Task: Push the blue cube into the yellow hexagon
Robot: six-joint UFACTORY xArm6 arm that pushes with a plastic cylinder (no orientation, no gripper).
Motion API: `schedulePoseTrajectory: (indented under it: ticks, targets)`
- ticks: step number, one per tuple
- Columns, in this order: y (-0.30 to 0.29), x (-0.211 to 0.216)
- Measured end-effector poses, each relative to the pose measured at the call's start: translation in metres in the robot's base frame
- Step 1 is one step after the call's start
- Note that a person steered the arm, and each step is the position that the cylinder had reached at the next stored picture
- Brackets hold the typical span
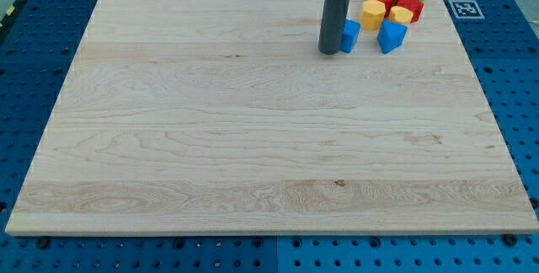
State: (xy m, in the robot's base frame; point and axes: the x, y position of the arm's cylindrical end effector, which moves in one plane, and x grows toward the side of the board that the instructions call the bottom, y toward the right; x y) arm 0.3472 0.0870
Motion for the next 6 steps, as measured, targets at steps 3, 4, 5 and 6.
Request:
schedulePoseTrajectory:
  ticks: [3,4,5,6]
  targets:
    - [0.018,-0.027]
    - [0.027,-0.027]
    - [0.034,-0.027]
    - [0.035,-0.027]
